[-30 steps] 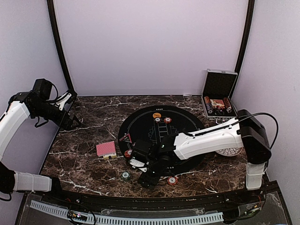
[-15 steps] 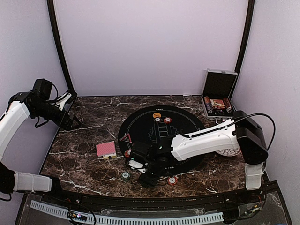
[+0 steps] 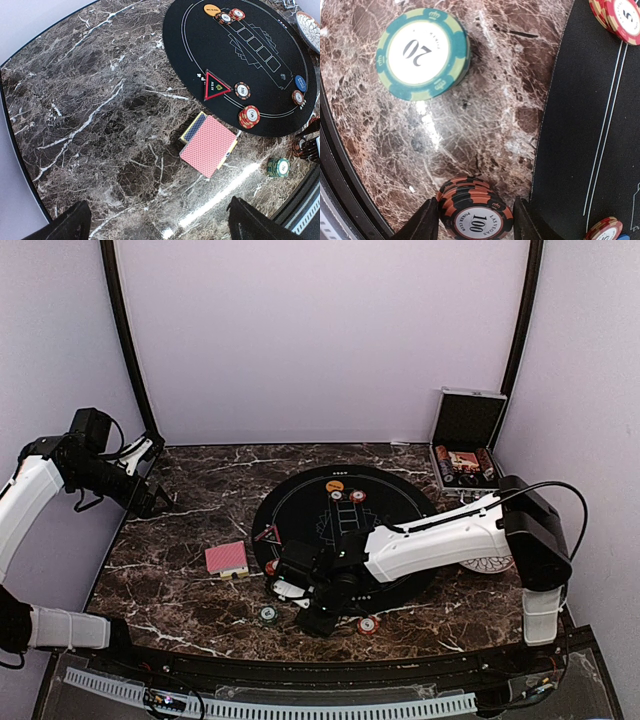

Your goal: Distribute texas hold em gaming equipment

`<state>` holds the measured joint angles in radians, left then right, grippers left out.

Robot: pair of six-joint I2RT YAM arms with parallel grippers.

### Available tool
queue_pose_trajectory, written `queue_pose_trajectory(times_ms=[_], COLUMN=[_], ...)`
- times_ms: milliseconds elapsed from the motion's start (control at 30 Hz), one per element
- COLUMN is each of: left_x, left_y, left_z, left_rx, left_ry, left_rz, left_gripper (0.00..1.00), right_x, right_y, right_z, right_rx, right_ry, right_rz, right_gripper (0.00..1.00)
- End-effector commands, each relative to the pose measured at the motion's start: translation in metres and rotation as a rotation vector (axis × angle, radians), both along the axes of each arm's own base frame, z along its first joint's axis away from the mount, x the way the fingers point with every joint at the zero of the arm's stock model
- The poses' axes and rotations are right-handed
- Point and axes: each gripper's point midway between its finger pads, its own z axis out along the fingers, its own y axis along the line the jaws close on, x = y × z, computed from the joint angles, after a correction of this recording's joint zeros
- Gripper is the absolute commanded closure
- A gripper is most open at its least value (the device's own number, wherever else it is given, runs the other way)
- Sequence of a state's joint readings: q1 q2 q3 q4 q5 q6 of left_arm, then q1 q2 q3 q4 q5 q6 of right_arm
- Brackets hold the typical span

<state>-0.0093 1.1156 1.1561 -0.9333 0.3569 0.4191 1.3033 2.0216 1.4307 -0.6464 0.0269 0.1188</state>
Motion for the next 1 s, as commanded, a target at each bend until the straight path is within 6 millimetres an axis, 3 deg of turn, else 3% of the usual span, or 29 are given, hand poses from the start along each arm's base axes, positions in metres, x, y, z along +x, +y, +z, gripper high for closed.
queue_pose_trajectory(times_ms=[0,300,633,800,967], left_x=[-0.005,-0.005,-0.004,-0.005,-0.004], left_y=[-0.002,-0.001,-0.001,-0.002,-0.002], left_z=[0.005,0.006,0.006,0.006,0.008], left_rx=[-0.001,0.001,0.001,-0.002,-0.003], left_ry=[-0.012,-0.014,-0.016,-0.015,-0.019], left_rz=[-0.012,-0.012,-0.011,-0.013,-0.013], left_gripper=[0.01,0.01,0.01,0.01,0.01], right_x=[0.001,0.001,0.024,0.053,0.099], right_y=[0.006,0.009,-0.003,-0.026,-0.077], right_z=[0.002,0.023,0.068,0.081,0.074], right_rx=[0.008,0.041,0.099,0.122,0.087], right_ry=[-0.011,-0.017,-0.092,-0.103,-0.122], right_rz=[0.0,-0.001,-0.104,-0.237,-0.432], right_gripper=[0.52,0.76,0.81,0.81,0.77])
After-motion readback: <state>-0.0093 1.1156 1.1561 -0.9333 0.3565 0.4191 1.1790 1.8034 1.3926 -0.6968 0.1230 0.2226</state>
